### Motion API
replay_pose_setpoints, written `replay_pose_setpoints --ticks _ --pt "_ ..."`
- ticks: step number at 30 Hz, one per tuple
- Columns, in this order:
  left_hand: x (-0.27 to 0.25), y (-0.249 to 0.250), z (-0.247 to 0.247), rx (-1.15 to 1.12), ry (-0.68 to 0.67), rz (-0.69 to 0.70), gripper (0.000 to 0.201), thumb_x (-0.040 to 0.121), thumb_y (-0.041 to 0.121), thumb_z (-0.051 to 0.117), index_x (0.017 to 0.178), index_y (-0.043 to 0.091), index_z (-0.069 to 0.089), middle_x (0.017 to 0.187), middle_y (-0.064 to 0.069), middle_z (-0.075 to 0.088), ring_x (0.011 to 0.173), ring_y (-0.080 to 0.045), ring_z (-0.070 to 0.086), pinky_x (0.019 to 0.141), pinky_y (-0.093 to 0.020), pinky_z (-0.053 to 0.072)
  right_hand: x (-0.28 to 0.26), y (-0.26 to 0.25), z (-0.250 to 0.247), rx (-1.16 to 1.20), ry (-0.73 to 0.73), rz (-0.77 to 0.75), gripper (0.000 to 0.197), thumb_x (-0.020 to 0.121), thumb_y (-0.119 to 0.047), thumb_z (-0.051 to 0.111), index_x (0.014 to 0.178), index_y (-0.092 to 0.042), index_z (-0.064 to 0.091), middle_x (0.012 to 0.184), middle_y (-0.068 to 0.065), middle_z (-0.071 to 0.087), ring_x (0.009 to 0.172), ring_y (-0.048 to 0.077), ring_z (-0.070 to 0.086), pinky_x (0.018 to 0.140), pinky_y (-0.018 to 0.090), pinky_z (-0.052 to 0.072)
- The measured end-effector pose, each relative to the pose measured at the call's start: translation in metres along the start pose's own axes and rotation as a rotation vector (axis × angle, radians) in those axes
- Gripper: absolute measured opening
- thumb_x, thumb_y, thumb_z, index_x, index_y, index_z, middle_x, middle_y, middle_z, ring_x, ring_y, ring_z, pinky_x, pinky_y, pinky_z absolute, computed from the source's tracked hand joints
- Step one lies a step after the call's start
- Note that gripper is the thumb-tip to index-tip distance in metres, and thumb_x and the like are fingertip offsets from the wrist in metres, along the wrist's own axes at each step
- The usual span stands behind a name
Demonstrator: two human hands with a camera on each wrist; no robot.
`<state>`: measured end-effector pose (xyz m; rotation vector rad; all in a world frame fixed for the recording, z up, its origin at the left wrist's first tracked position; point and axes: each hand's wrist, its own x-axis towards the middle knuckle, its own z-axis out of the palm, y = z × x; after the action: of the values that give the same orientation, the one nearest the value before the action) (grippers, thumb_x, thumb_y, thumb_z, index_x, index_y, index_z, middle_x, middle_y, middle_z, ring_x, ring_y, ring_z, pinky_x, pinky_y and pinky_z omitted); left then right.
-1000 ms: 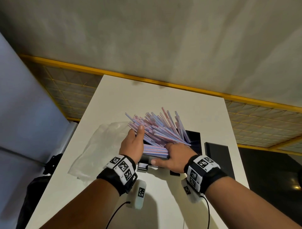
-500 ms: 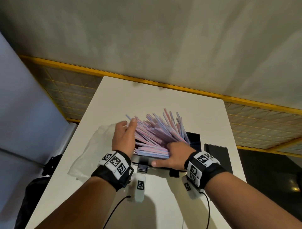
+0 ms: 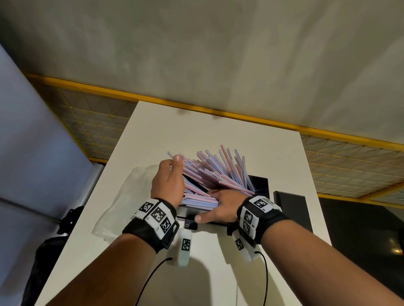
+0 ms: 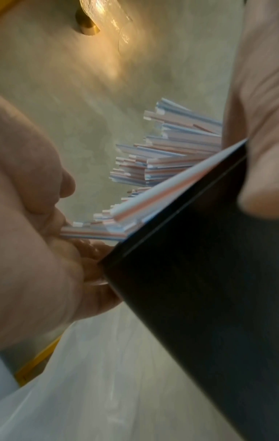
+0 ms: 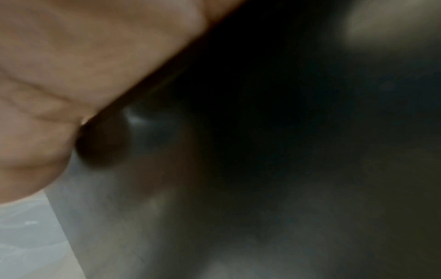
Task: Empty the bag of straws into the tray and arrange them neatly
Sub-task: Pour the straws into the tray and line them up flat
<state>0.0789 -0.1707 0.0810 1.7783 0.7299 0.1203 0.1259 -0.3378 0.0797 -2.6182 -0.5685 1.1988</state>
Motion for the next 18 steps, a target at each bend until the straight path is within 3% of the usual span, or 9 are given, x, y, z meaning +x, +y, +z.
replay_pose_setpoints --ticks 2,4,7,10,13,15,18 --pt "-0.001 0.001 0.001 0.006 0.004 0.006 0.054 0.105 0.051 0.029 0.132 0.012 0.055 0.118 -0.002 0.057 0.113 -0.023 0.052 0.089 -0.026 0.03 0.001 -0.003 -0.001 -0.049 0.003 0.008 0.111 0.074 -0.078 0.064 0.158 -0.019 0.023 0.164 -0.003 0.026 0.15 0.016 0.027 0.118 0.028 0.024" --pt "-0.002 0.001 0.002 -0.028 0.017 0.025 0.051 0.107 0.048 0.028 0.13 0.013 0.057 0.113 0.002 0.054 0.107 -0.017 0.048 0.09 -0.025 0.03 -0.002 -0.004 -0.003 -0.102 0.046 -0.011 0.109 0.073 -0.081 0.061 0.155 -0.016 0.03 0.158 0.004 0.036 0.143 0.022 0.037 0.113 0.03 0.033" --pt "-0.004 -0.005 0.001 -0.069 0.005 0.039 0.051 0.108 0.045 0.025 0.129 0.013 0.058 0.12 -0.001 0.058 0.113 -0.018 0.051 0.093 -0.024 0.03 -0.005 0.002 -0.004 -0.085 0.169 -0.041 0.084 0.069 -0.084 0.063 0.123 -0.02 0.054 0.118 -0.001 0.062 0.112 0.021 0.059 0.086 0.029 0.044" --pt "-0.006 -0.016 -0.002 0.04 -0.053 -0.014 0.058 0.107 0.049 0.022 0.137 0.012 0.053 0.133 -0.009 0.057 0.126 -0.025 0.05 0.093 -0.024 0.027 -0.003 0.009 -0.003 -0.141 0.166 -0.003 0.092 0.053 -0.102 0.046 0.098 -0.023 0.059 0.09 -0.006 0.061 0.089 0.02 0.062 0.074 0.031 0.046" --pt "-0.009 -0.019 -0.003 0.021 -0.068 -0.018 0.059 0.104 0.054 0.023 0.14 0.014 0.049 0.127 -0.003 0.056 0.128 -0.026 0.05 0.094 -0.026 0.029 -0.001 0.008 -0.002 -0.164 0.162 -0.008 0.089 0.05 -0.104 0.044 0.083 -0.023 0.056 0.08 -0.004 0.058 0.078 0.019 0.059 0.068 0.035 0.047" --pt "-0.008 -0.019 -0.002 -0.005 -0.093 -0.002 0.069 0.1 0.062 0.023 0.146 0.015 0.045 0.142 -0.004 0.054 0.133 -0.025 0.048 0.103 -0.03 0.032 -0.003 0.005 -0.002 -0.173 0.164 -0.047 0.085 0.056 -0.098 0.052 0.089 -0.02 0.059 0.084 -0.003 0.062 0.08 0.021 0.061 0.068 0.034 0.048" --pt "-0.006 -0.019 0.002 0.072 -0.209 0.01 0.089 0.088 0.077 0.015 0.152 0.02 0.041 0.155 -0.003 0.045 0.143 -0.023 0.041 0.117 -0.036 0.029 -0.002 0.004 0.002 -0.175 0.129 -0.053 0.104 0.058 -0.096 0.054 0.128 -0.019 0.059 0.121 0.001 0.066 0.11 0.026 0.062 0.085 0.031 0.049"
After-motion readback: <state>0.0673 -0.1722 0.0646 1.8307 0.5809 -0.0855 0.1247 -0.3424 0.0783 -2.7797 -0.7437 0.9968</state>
